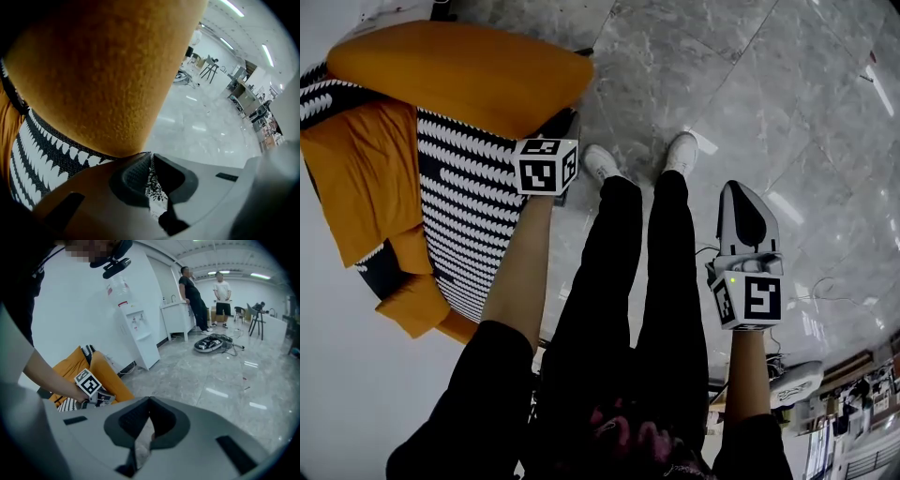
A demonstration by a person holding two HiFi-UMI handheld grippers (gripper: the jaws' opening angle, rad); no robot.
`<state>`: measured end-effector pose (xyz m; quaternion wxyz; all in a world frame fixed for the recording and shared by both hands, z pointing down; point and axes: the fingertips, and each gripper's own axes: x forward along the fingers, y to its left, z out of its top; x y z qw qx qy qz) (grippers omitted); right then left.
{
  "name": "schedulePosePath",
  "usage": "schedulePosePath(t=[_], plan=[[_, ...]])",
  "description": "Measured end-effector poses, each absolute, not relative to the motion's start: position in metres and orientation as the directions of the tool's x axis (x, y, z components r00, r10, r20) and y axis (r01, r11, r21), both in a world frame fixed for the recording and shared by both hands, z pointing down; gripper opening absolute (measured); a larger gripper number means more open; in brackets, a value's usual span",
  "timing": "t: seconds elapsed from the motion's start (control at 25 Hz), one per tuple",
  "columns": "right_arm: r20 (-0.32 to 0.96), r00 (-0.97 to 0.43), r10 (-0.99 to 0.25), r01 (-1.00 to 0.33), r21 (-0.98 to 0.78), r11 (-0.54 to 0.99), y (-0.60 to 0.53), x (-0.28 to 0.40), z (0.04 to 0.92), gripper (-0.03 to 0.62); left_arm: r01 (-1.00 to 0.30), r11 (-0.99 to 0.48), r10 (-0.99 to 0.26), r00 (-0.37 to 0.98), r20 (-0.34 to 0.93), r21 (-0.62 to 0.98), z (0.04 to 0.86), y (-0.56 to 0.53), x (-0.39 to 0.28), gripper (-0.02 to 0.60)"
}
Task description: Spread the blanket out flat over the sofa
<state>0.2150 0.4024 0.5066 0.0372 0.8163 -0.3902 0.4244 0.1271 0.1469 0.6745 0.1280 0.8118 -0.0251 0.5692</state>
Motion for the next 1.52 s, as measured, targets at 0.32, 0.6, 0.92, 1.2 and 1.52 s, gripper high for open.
schedulePosePath(t=[0.32, 0.6, 0.92, 1.2, 1.52], plan=[[0.719, 0.345, -0.603, -0.651, -0.279, -0.706, 0.4, 0.219, 0.511, 0.021, -0.173, -0.973, 0.093, 0.319, 0.943, 0.155, 0.689, 0.147, 0.123, 0.027], [0.732, 0.345, -0.588, -0.64, -0.274, -0.718, 0.411, 0.21, 0.524, 0.021, -0.16, -0.982, 0.044, 0.324, 0.945, 0.101, 0.701, 0.147, 0.126, 0.028], [0.72, 0.368, -0.588, -0.639, -0.263, -0.723, 0.428, 0.214, 0.509, 0.02, -0.171, -0.949, 0.205, 0.306, 0.93, 0.265, 0.697, 0.2, 0.132, 0.155], [0.691, 0.39, -0.609, -0.654, -0.258, -0.711, 0.438, 0.223, 0.488, 0.021, -0.07, -0.95, 0.264, 0.331, 0.906, 0.303, 0.669, 0.252, 0.145, 0.155], [0.63, 0.391, -0.671, -0.722, -0.242, -0.648, 0.427, 0.244, 0.433, 0.021, -0.07, -0.96, 0.203, 0.487, 0.85, 0.27, 0.577, 0.271, 0.169, 0.023]])
